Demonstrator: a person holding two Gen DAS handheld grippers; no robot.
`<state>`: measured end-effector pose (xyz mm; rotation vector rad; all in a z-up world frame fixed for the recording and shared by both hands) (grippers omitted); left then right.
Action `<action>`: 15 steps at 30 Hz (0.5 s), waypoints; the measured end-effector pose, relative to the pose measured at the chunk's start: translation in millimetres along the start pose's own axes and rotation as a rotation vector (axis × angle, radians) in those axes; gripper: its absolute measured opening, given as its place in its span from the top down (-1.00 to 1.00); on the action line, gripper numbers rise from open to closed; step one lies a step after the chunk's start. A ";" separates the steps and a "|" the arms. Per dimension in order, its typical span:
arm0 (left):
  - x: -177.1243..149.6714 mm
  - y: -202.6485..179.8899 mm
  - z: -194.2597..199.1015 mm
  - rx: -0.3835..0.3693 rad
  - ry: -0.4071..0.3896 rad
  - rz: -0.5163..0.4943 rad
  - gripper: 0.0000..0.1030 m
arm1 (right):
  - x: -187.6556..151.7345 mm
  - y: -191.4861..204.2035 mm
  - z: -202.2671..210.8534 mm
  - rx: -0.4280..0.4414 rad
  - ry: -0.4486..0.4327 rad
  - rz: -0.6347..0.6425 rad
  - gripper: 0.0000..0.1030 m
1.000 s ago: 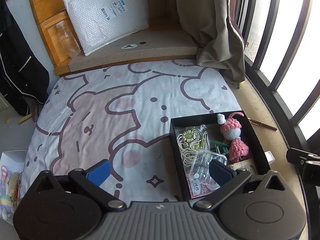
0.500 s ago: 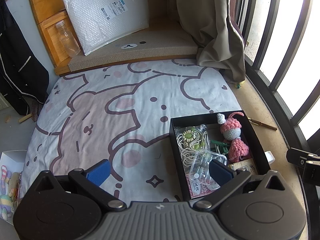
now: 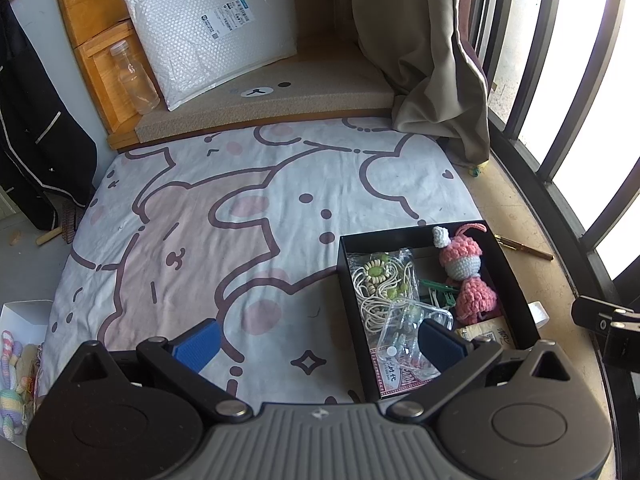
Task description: Organize objects
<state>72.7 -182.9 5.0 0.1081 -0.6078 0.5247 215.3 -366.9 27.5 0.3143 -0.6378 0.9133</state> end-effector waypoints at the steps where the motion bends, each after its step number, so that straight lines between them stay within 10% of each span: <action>1: -0.1 0.1 0.0 0.000 0.000 0.000 -1.00 | 0.3 -0.1 -0.1 0.000 0.000 0.000 -1.00; 15: -2.8 -5.8 -0.4 -0.003 -0.001 -0.003 -1.00 | -2.8 0.0 0.1 0.000 0.001 0.000 -1.00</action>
Point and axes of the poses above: each gripper's, at about its wrist camera, not at the fingertips, and z roughly against the way its jaws point, y to its left, x to its top, the point moved 1 cm from there along -z, roughly the way its jaws point, and after that the axes turned 2 degrees about z, right-handed, at the moved point
